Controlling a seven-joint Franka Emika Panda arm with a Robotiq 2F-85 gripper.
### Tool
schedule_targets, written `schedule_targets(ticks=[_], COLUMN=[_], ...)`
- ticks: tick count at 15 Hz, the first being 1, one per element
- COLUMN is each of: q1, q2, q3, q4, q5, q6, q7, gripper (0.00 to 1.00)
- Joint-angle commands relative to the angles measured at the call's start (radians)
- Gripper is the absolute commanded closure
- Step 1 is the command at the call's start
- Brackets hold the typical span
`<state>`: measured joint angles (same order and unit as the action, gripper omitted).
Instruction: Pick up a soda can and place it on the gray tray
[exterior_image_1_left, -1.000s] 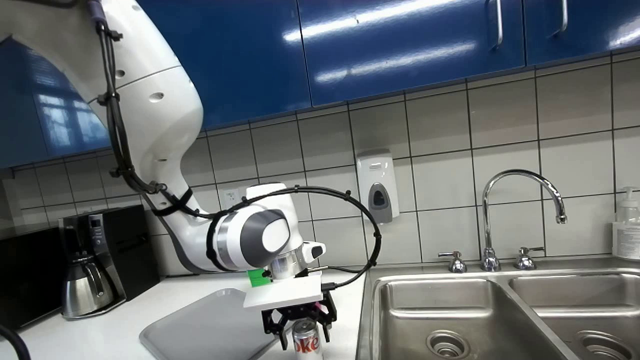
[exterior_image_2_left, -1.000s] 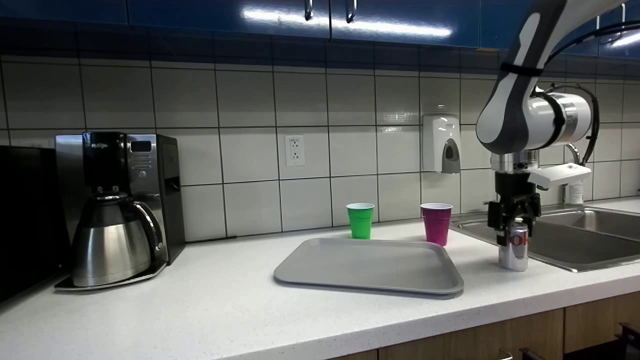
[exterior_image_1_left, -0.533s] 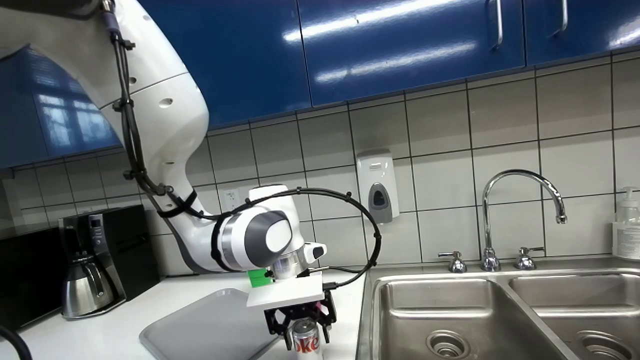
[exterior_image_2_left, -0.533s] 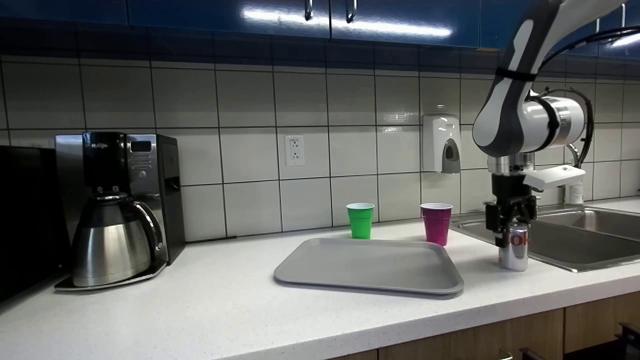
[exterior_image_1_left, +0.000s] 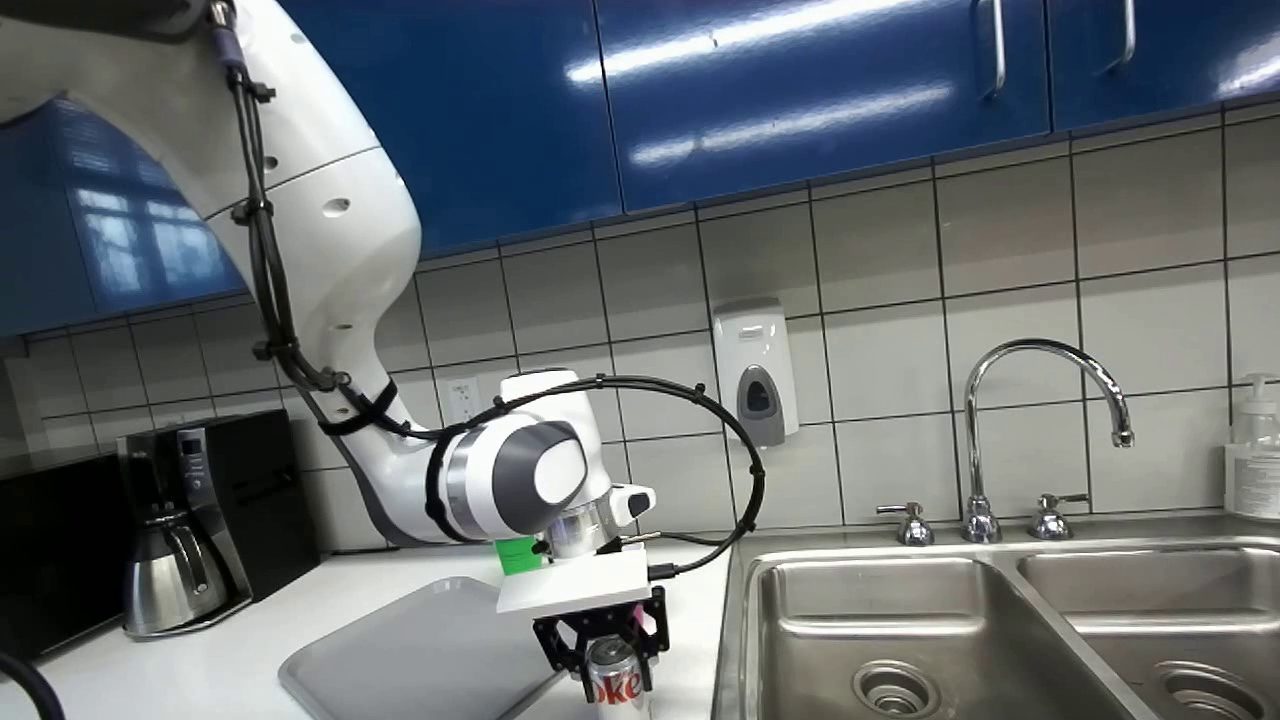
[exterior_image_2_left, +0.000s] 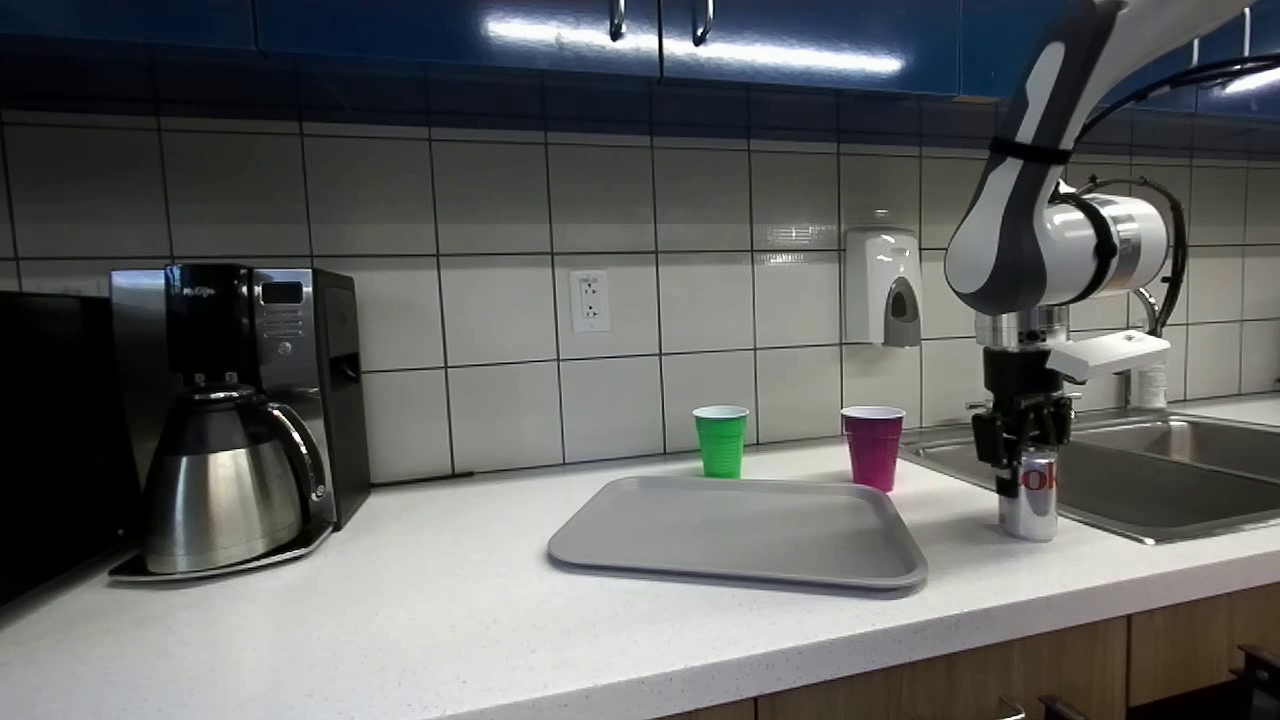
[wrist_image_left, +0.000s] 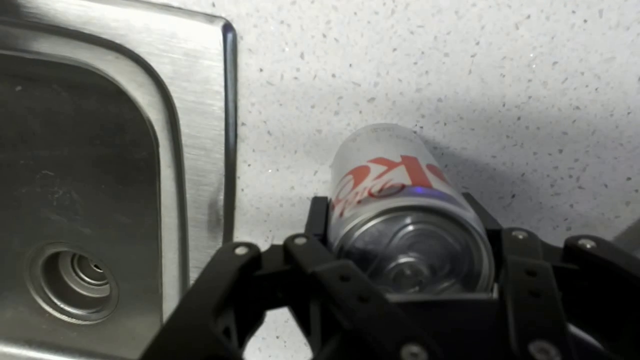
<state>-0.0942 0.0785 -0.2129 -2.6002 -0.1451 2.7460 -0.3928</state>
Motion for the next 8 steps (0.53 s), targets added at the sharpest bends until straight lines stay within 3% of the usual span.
schedule_targets(ticks=[1,8], q1=[-0.03,-0.017], q2=[-0.039,-0.181], q3=[0.026,0.033], q4=[-0.005,-0.029], q5=[-0.001,0.121], q6=[0.003,-0.013], q7=[0.004,-0.062], gripper=[0.61,0.61])
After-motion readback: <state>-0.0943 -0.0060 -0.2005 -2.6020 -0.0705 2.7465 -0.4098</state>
